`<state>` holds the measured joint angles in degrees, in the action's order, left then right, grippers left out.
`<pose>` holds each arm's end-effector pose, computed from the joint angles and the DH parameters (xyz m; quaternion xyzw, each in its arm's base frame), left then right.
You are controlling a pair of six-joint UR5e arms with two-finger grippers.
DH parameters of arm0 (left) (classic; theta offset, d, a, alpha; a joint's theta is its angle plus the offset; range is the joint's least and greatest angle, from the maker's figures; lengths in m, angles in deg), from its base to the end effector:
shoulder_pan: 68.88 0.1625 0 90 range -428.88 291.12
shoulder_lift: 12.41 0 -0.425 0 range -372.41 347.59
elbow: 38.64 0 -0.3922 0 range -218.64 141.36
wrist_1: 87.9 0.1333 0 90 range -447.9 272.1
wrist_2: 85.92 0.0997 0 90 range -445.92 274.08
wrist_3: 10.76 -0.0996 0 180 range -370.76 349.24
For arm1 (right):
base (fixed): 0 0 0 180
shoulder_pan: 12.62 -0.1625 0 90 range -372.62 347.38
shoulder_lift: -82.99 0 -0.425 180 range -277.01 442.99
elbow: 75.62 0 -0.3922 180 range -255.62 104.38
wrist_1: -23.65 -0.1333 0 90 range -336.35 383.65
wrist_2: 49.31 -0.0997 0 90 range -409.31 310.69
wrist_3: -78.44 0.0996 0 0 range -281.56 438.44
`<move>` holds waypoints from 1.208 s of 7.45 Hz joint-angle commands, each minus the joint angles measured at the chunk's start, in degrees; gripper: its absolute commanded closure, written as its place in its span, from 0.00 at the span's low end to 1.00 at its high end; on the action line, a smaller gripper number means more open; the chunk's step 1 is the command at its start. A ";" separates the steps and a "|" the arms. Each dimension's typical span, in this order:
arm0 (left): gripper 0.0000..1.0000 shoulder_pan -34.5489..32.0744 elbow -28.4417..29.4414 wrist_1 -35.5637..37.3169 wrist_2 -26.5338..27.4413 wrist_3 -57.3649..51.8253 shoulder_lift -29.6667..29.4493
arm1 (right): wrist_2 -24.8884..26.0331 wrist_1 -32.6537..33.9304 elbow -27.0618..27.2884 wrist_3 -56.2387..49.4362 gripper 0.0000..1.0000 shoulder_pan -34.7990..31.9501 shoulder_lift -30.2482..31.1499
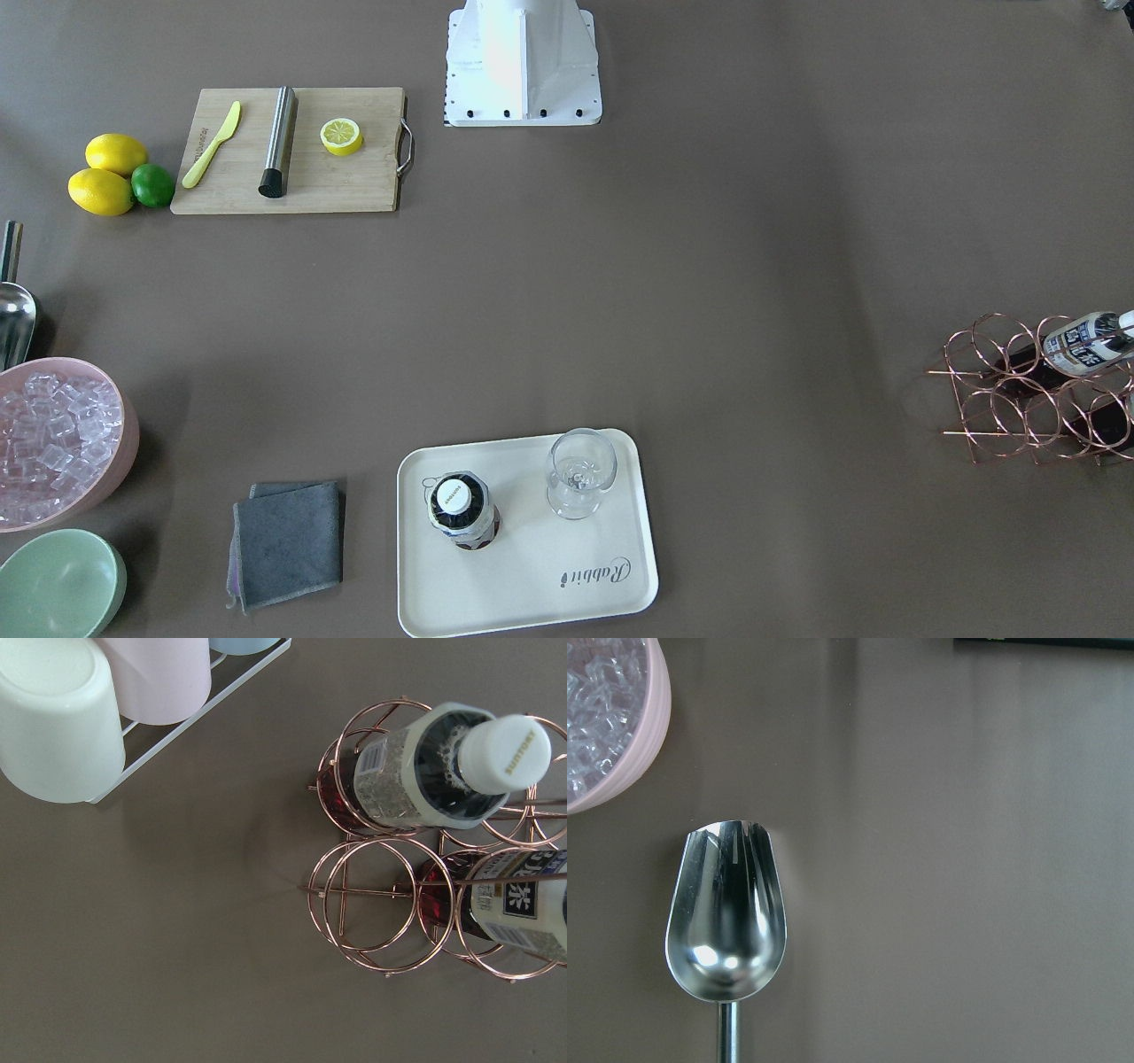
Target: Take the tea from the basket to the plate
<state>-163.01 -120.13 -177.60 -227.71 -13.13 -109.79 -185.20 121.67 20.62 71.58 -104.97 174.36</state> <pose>-0.0941 -0.5395 0.6558 0.0135 0.4366 -0.0193 0.8993 0.0813 -0.4734 0.6288 0.0061 -0.3905 -0.0255 0.9202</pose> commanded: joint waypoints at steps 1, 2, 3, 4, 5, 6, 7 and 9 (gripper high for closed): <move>0.02 0.01 -0.16 -0.12 0.03 5.15 0.26 | -0.16 0.42 -0.08 -0.09 0.00 -0.63 -0.14; 0.02 0.53 -0.51 -0.03 0.55 5.45 -0.17 | -0.25 0.34 -0.17 -0.61 0.00 -1.41 0.38; 0.02 1.14 -0.43 0.23 0.81 5.54 -0.52 | -0.25 0.25 0.00 -0.35 0.00 -1.42 0.56; 0.02 1.15 -0.51 0.32 1.60 5.54 -0.44 | -0.16 -0.10 -0.08 -0.61 0.00 -1.34 0.74; 0.02 1.67 -0.60 0.32 1.95 5.54 -0.35 | 0.01 -0.10 -0.43 -0.70 0.00 -1.33 0.92; 0.02 1.85 -0.60 0.32 1.87 5.54 -0.26 | 0.19 -0.10 -0.52 -0.62 0.00 -1.33 1.00; 0.02 1.85 -0.69 0.32 1.96 5.54 -0.26 | 0.27 -0.10 -0.44 -0.44 0.00 -1.33 0.92; 0.02 2.11 -0.60 0.32 1.96 5.54 -0.09 | 0.10 -0.10 -0.70 -0.09 0.00 -1.77 1.88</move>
<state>-161.10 -120.76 -177.28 -225.78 -7.59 -110.02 -185.04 121.60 20.02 71.23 -106.38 175.51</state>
